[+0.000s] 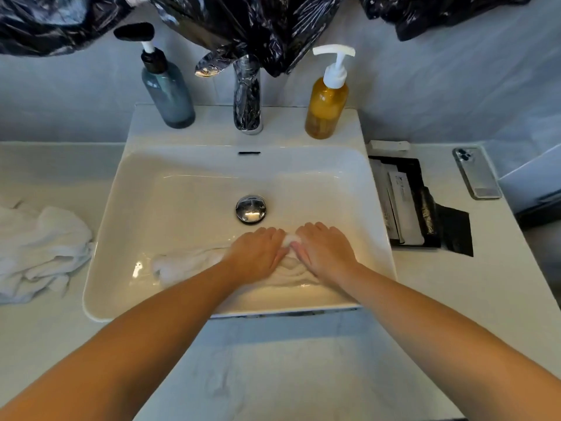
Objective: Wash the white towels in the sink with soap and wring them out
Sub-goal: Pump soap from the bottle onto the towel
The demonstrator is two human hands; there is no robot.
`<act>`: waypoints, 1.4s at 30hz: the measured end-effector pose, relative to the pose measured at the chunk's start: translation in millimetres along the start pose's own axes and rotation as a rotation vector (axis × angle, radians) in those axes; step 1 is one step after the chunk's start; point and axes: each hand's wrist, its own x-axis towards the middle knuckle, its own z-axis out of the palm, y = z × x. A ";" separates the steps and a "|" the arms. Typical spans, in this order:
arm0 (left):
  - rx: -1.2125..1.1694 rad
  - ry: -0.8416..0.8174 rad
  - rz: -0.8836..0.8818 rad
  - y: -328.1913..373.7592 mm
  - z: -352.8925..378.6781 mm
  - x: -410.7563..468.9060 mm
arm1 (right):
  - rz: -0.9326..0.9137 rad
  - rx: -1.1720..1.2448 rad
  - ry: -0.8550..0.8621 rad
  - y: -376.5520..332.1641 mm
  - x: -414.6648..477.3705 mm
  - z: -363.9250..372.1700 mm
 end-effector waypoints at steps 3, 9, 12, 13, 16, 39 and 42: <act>-0.054 -0.004 -0.103 3.0 -2.5 8.2 | 0.077 0.018 0.058 -5.6 5.0 -3.6; -0.030 0.100 0.076 -37.3 -18.5 -32.6 | 0.018 0.118 0.010 -1.6 -8.3 -12.8; 0.206 0.080 0.168 -77.4 -15.9 -85.2 | -0.142 0.049 -0.006 -14.4 -16.9 -3.3; 0.231 0.056 0.175 -84.8 -11.8 -95.7 | -0.178 -0.035 -0.040 -23.1 -12.8 -1.6; 0.246 0.024 0.160 -90.8 -6.5 -94.7 | -0.194 -0.249 -0.114 -42.6 7.8 1.8; 0.242 0.093 0.094 -119.3 -3.1 -80.0 | -0.260 -0.084 0.048 -92.4 51.8 24.0; 0.165 0.112 0.034 -115.0 -4.6 -73.0 | -0.183 0.038 0.105 -90.2 59.5 20.3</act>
